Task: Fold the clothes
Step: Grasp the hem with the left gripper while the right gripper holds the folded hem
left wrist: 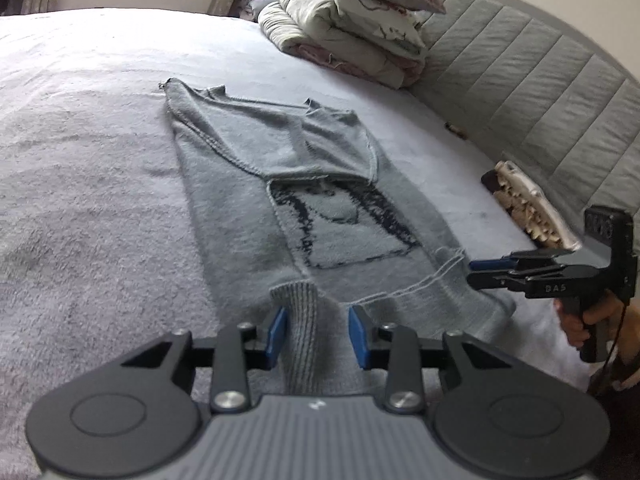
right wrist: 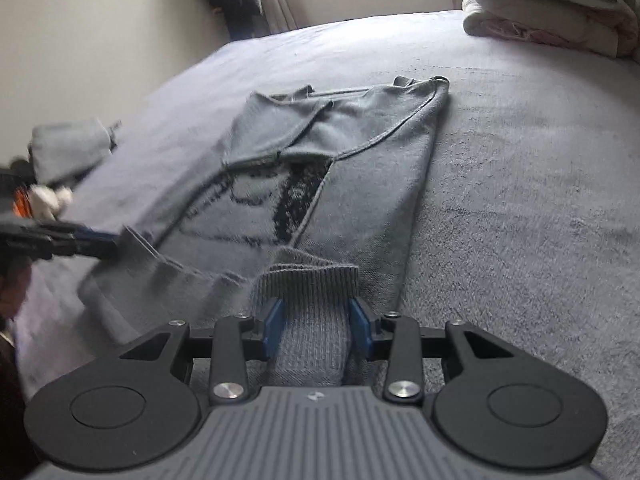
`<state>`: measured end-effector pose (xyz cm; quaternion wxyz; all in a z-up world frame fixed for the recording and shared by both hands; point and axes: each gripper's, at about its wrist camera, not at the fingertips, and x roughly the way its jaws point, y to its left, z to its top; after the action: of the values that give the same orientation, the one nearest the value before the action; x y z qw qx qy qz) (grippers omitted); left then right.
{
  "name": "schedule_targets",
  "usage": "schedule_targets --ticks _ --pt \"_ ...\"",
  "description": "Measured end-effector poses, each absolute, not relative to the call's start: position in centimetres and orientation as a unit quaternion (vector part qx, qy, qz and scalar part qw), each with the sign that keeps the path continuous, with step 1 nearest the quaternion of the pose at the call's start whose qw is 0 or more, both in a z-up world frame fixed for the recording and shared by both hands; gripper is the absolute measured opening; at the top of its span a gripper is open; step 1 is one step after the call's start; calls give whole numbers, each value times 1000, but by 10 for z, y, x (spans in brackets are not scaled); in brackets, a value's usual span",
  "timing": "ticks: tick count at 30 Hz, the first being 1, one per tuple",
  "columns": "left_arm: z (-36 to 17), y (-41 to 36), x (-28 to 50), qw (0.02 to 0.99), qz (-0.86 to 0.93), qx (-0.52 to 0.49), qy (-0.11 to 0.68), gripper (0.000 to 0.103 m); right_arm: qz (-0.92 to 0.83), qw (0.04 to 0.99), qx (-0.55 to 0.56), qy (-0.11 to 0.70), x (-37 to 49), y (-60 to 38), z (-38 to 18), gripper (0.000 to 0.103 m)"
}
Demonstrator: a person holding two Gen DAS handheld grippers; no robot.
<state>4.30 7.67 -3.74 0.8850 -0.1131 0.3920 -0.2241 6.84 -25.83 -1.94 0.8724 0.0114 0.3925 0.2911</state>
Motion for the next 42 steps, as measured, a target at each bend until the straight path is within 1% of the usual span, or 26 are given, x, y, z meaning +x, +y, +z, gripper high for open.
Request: schedule_targets --ticks 1,2,3,4,5,18,22,28,32,40,41,42 --pt "-38 77 43 885 -224 -113 392 34 292 873 8 390 68 -257 -19 40" --pt "-38 77 44 885 -225 -115 392 31 294 873 7 388 67 -257 -18 37" --pt "-38 78 44 885 -226 -119 390 14 296 874 6 386 67 -257 -18 32" --pt "-37 80 45 884 -229 -127 388 6 299 874 6 383 67 -257 -17 10" --pt "-36 82 45 884 -230 -136 383 7 299 875 8 380 67 -257 -16 8" --pt "-31 118 88 895 -186 -249 321 6 232 923 82 295 96 -269 8 8" --pt "-30 129 102 895 -170 -283 301 6 222 925 97 292 115 -265 4 8" --pt "-47 134 133 888 -148 -313 304 6 212 927 93 295 137 -264 -5 8" --pt "-59 131 145 890 -133 -311 305 6 200 929 110 293 151 -266 -13 8" --pt "-79 118 156 908 -85 -270 307 7 183 932 68 306 171 -240 -35 8" --pt "-78 115 155 912 -83 -260 307 8 180 932 66 306 171 -239 -38 8" --pt "-76 113 155 915 -81 -249 306 11 178 933 65 305 171 -239 -39 8"
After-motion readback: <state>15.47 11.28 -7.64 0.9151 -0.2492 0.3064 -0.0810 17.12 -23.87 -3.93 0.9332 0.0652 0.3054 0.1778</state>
